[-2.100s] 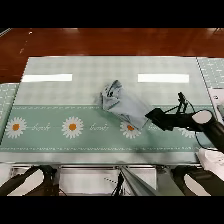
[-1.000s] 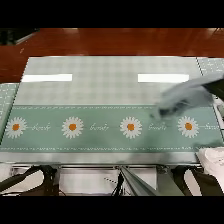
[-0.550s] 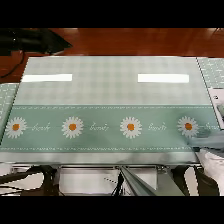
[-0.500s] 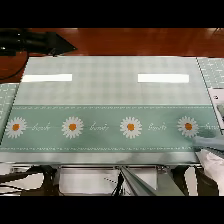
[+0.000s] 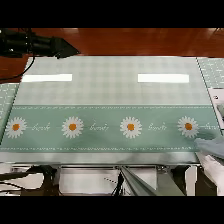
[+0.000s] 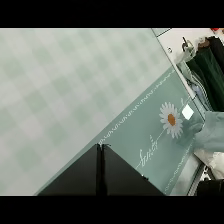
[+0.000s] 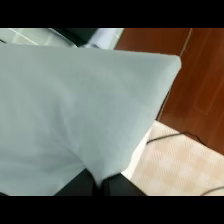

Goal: Fold the shirts.

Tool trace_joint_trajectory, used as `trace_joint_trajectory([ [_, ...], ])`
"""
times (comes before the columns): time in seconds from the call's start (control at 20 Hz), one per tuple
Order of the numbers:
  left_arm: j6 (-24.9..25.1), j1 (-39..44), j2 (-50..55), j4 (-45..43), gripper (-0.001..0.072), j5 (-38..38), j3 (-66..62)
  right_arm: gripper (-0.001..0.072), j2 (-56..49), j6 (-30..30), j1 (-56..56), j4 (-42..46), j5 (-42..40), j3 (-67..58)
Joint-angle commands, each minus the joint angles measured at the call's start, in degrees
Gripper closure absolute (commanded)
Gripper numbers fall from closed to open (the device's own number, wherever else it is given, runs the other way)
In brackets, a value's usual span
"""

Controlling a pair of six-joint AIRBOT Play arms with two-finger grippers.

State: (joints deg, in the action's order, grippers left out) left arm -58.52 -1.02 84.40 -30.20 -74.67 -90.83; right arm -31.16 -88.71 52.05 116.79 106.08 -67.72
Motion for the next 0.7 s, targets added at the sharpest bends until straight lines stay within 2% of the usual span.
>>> trace_joint_trajectory([
  [0.0,0.90,-1.33,0.22,0.00,0.0684,1.14,0.00,0.0687,1.97,2.62,3.76,5.09,0.28,5.77],
  [0.15,0.85,-3.63,0.31,0.04,0.0684,1.16,0.00,0.0686,3.61,4.02,4.26,12.02,0.02,9.64],
  [0.2,0.85,-4.42,0.31,0.22,0.0684,1.16,0.00,0.0660,3.91,4.61,4.26,14.03,-0.33,10.38],
  [0.25,0.83,-5.11,0.31,0.22,0.0684,1.16,-0.02,0.0568,4.00,4.98,4.26,16.13,-1.07,10.97],
  [0.35,0.83,-5.97,0.31,0.22,0.0684,1.18,-0.02,0.0329,4.00,5.01,4.26,19.08,-3.08,11.54],
  [0.5,0.85,-6.60,0.31,0.22,0.0684,1.16,-0.02,0.0246,4.00,4.96,4.26,20.83,-5.60,11.54],
  [0.55,0.94,-6.62,0.31,0.20,0.0684,1.18,-0.04,0.0245,3.76,2.73,4.26,19.28,-8.61,11.52],
  [0.6,1.51,-6.62,0.31,0.20,0.0683,1.16,-0.13,0.0244,3.13,0.96,4.26,14.12,-12.61,11.08],
  [0.65,2.60,-6.62,0.28,0.22,0.0683,1.16,-0.39,0.0245,1.40,1.86,4.24,4.61,-17.77,9.60],
])
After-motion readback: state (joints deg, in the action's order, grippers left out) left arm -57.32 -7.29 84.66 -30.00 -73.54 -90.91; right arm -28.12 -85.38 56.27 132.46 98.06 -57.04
